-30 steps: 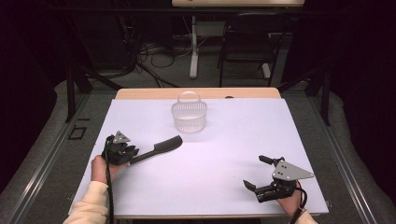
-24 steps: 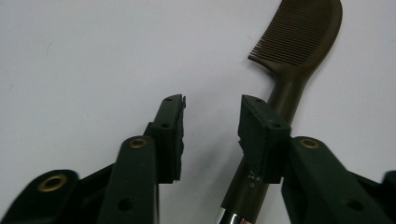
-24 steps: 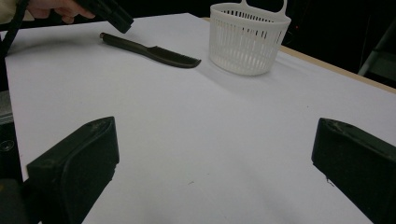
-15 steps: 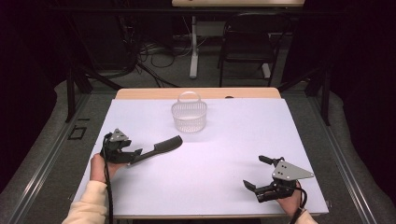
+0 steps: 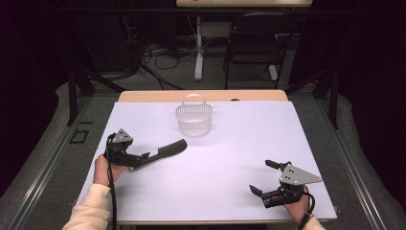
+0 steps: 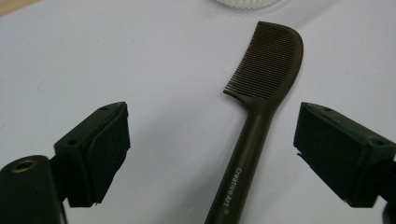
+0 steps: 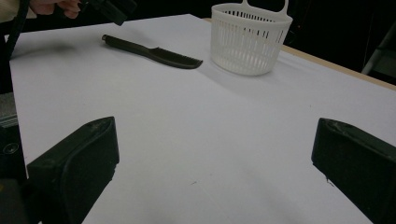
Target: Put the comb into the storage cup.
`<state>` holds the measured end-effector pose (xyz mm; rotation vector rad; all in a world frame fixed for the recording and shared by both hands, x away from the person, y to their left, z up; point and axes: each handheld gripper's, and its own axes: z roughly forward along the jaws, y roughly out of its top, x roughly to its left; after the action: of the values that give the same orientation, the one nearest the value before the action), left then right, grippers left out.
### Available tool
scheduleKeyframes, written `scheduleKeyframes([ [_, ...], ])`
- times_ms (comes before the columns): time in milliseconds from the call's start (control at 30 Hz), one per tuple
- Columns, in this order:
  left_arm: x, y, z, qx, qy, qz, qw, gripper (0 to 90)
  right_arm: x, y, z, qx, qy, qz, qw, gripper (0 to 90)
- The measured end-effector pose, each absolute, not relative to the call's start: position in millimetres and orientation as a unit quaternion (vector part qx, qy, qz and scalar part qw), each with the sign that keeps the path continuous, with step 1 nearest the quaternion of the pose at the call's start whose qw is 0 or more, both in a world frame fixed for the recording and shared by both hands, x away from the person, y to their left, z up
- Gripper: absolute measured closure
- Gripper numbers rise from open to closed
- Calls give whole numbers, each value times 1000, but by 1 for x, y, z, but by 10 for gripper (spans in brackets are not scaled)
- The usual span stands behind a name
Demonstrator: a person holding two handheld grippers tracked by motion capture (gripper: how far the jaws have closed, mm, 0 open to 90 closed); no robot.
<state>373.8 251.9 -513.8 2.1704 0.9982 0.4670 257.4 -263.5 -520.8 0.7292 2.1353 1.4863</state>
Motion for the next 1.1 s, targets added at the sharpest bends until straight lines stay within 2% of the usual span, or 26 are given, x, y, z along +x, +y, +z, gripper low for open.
scheduleKeyframes([
  [267,375,245,-511,846,375,179,334,4,258,-264,-521,264,771,538,215,4],
  [1100,370,229,-515,875,331,162,313,3,260,-264,-522,266,774,535,211,3],
])
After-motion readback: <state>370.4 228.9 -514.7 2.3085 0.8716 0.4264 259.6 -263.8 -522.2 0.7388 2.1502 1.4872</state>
